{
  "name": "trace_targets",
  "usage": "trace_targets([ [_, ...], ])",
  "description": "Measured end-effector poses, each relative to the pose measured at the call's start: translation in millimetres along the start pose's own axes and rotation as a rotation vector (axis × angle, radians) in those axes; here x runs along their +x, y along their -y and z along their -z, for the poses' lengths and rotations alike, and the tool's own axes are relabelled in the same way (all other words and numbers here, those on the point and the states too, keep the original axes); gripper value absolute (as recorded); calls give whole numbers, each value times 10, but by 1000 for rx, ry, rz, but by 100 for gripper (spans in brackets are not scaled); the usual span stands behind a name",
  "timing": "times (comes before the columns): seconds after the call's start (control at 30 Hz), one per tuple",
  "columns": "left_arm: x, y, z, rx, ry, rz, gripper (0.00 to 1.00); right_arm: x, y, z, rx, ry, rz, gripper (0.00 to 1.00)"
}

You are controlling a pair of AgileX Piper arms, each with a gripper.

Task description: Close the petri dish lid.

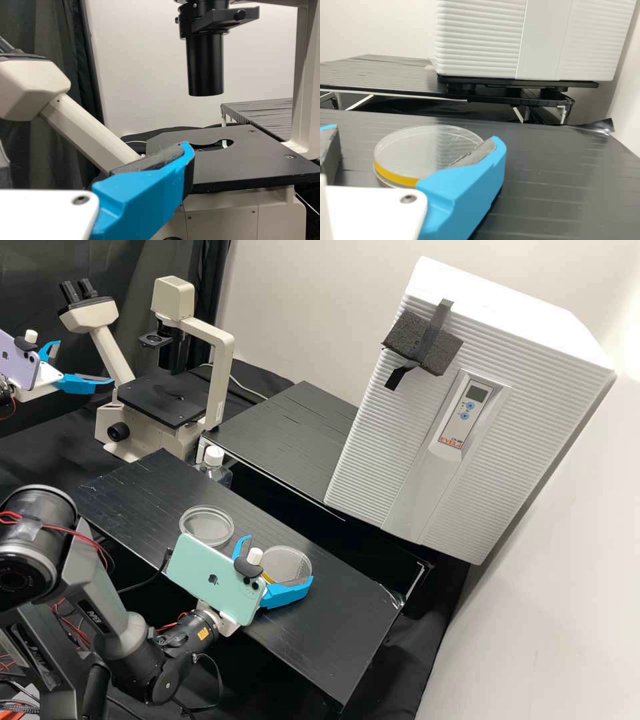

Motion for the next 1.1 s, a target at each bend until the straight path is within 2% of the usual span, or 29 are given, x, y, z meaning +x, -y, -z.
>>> trace_targets([
  [1.1,0,0,0,0,0,0,100,4,-5,47,-6,-24,-7,0],
])
